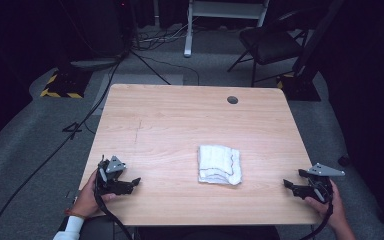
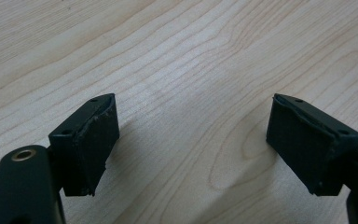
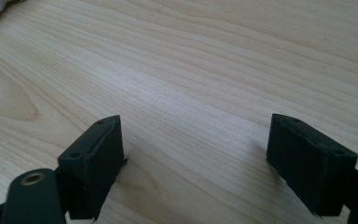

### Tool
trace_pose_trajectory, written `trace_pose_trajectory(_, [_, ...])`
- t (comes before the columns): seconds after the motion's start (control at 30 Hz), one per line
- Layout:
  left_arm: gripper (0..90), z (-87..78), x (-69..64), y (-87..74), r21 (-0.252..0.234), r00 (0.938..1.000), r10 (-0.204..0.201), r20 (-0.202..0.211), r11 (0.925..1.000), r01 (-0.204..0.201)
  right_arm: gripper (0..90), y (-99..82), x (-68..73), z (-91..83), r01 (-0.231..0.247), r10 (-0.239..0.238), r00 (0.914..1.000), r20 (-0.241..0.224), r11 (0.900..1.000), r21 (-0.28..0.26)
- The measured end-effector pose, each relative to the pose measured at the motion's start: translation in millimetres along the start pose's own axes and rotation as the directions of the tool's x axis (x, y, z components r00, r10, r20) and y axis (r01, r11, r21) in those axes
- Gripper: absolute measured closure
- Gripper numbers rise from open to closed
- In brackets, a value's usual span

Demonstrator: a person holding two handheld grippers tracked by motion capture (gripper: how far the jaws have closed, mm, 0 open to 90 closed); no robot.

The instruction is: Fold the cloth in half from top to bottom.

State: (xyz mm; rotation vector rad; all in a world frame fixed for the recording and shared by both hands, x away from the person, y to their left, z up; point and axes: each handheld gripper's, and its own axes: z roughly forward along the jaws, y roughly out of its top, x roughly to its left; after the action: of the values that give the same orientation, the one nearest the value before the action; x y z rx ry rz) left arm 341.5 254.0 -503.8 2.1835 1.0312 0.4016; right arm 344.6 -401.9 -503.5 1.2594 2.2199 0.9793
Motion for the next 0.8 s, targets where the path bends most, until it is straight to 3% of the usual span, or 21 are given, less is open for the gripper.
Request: trace_pose_trajectory(0.8, [17.1, 0.1, -0.2, -0.1, 0.0, 1.0, -0.005, 0.002, 1.0, 0.005, 19.0, 0.0, 0.0, -0.1, -0.002, 0.002, 1.0, -0.001, 1.0, 0.001])
